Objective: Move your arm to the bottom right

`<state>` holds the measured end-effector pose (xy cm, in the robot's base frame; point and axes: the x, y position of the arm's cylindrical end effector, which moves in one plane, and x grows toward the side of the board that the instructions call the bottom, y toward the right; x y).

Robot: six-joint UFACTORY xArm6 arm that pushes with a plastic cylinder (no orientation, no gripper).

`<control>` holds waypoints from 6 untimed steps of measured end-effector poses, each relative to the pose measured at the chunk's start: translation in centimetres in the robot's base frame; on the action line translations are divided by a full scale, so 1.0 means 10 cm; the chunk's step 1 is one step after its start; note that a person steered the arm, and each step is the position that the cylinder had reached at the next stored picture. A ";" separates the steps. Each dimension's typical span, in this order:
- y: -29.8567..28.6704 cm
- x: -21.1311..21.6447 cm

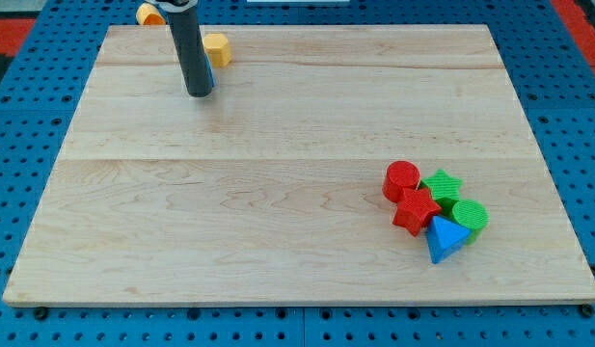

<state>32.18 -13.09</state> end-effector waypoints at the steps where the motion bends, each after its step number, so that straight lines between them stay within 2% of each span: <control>1: -0.13 -0.14; 2: -0.01 -0.01; 3: 0.68 0.32; 4: 1.75 0.42; 5: 2.92 0.73; 6: 3.50 1.63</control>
